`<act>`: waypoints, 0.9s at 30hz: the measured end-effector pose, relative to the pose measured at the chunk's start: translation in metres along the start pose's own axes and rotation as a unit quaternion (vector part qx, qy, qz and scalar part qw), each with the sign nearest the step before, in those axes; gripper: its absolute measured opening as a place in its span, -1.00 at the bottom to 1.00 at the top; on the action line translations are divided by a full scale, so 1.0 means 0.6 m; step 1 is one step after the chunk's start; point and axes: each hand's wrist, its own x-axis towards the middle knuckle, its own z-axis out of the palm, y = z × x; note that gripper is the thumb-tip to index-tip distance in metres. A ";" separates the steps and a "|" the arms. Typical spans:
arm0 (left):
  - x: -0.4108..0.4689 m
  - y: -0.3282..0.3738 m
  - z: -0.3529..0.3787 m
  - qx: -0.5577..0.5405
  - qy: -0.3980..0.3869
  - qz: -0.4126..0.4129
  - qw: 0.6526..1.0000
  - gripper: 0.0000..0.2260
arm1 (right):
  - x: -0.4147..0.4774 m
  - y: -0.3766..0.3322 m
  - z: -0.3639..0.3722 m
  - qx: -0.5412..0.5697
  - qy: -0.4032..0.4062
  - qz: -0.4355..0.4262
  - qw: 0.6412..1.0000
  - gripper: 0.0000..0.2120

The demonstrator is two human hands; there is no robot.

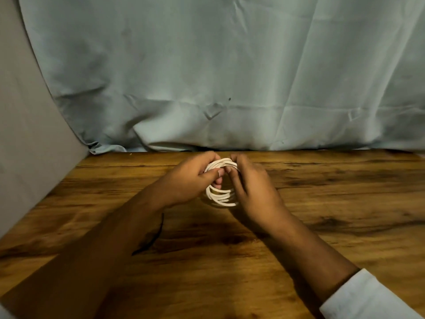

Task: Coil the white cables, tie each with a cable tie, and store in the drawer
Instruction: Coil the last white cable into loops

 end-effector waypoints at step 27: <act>-0.009 0.022 0.100 -0.156 0.123 -0.005 0.980 -0.79 | 0.013 -0.008 0.026 0.413 0.201 0.200 0.865 -0.72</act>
